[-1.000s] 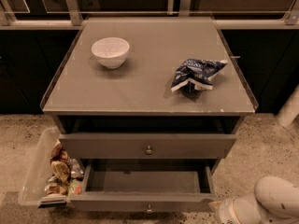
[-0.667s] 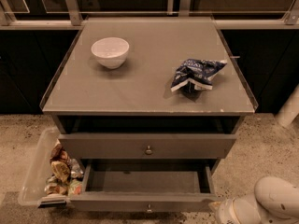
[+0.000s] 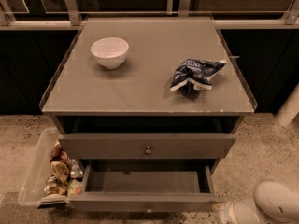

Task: Close middle drawer

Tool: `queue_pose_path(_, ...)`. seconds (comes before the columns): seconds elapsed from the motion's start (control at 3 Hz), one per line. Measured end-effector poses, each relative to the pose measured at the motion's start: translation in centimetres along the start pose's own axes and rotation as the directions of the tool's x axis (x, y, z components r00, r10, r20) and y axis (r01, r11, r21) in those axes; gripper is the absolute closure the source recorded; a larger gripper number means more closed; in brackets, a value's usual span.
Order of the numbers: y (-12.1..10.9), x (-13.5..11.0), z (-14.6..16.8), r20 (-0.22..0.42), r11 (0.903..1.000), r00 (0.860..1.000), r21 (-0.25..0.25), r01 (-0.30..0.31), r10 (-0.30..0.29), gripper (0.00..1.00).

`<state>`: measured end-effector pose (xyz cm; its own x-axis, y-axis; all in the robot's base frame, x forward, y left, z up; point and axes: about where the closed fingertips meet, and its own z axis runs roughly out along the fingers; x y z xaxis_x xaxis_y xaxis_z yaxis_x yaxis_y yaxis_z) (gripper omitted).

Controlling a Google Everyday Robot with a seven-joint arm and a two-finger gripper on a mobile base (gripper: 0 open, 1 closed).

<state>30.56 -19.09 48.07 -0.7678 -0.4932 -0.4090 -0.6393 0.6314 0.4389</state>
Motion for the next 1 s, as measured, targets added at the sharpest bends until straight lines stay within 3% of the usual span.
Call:
queue_pose_path(0.33, -2.15, 0.79, 1.68, 0.002, 0.9982, 0.999, 0.043, -0.041, 0.041, 0.18)
queue_pose_path(1.0, -2.45, 0.74, 1.81, 0.006, 0.9977, 0.999, 0.052, -0.044, 0.043, 0.64)
